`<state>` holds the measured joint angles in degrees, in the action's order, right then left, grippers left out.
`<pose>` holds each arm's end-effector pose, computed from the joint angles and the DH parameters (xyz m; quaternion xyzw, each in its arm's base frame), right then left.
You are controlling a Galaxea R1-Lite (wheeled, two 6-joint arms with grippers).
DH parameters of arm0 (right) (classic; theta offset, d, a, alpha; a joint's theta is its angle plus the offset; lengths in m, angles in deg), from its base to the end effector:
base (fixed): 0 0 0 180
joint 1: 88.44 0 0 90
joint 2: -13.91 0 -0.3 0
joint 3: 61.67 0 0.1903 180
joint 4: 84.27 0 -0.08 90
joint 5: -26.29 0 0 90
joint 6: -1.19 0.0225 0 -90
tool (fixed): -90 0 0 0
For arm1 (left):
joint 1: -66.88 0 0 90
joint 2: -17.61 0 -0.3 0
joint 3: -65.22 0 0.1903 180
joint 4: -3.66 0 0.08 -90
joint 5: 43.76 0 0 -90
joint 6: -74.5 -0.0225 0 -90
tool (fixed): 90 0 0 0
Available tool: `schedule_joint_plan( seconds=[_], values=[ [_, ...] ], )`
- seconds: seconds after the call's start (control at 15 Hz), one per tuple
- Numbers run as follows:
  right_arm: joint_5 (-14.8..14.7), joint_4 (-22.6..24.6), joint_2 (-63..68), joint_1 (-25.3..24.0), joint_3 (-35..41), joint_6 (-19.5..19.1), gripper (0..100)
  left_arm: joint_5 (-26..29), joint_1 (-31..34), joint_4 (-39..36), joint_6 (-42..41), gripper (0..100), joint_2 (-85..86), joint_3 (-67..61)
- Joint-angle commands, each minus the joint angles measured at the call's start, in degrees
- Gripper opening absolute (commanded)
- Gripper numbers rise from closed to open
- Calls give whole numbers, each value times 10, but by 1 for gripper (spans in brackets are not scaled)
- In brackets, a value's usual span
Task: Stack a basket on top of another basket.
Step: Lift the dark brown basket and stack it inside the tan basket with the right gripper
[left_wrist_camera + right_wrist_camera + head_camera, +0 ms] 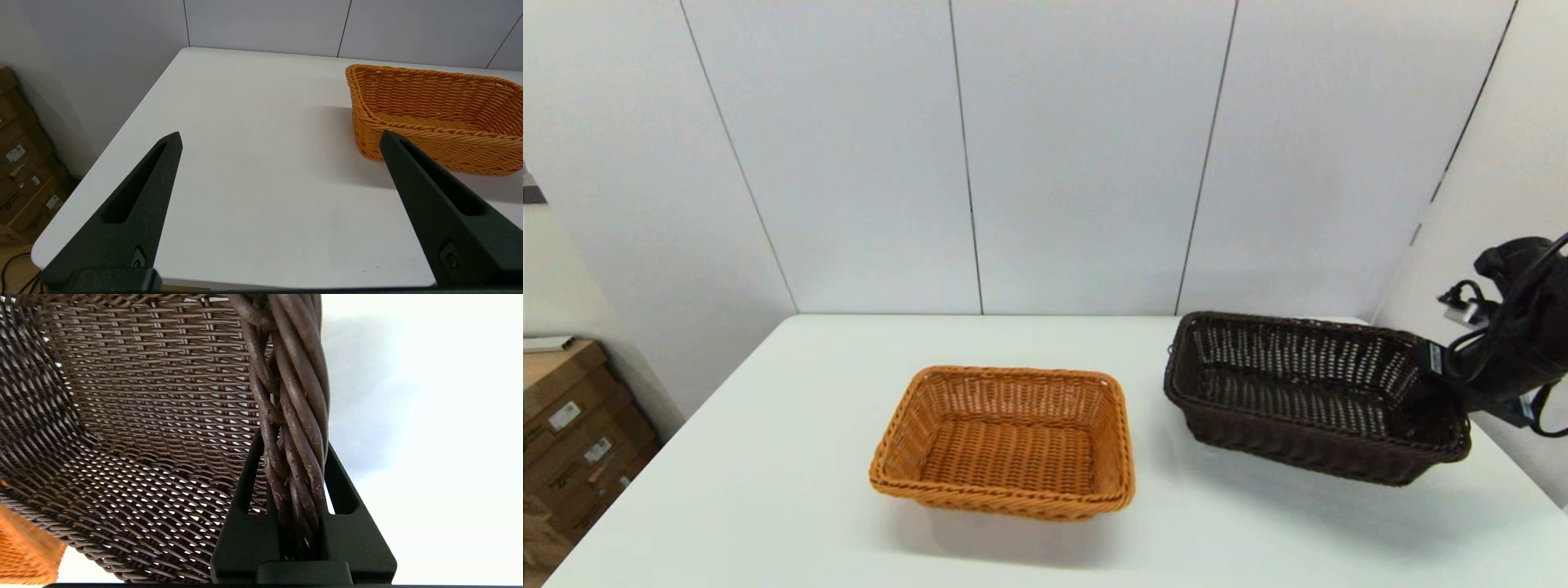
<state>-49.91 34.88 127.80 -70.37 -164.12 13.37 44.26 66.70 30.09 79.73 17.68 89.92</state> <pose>0.3239 -0.1000 0.1395 0.2466 0.5608 -0.0901 0.7852 -0.0248 0.0009 0.0764 -0.0453 0.0138 0.0164 0.9987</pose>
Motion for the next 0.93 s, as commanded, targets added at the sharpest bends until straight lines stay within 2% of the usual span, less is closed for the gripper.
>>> schedule_joint_plan(
  seconds=[0.07, 0.33, 0.53, 0.6, 0.67, 0.8, 0.87, 0.93],
  values=[
    [53, -72, -65, 13, -52, -8, 0, 0, 0, 0, 0, 100, -1, 0],
    [124, -157, -122, 10, -112, -8, 0, 0, 0, 0, 0, 100, 0, 0],
    [138, -221, -151, -22, -160, -1, 0, 0, 0, 0, 0, 100, 0, 0],
    [138, -239, -163, -49, -168, 11, 0, 0, 0, 0, 0, 100, 0, 0],
    [137, -243, -171, -79, -170, 33, 0, 0, 0, 0, 0, 100, 0, 0],
    [134, -242, -193, -159, -170, 101, 0, 0, 0, 0, 0, 100, -1, 0],
    [127, -239, -201, -200, -172, 132, 0, 0, 0, 0, 0, 100, 0, 0],
    [105, -236, -204, -246, -175, 162, 0, 0, 0, 0, 0, 100, 0, 0]
  ],
)
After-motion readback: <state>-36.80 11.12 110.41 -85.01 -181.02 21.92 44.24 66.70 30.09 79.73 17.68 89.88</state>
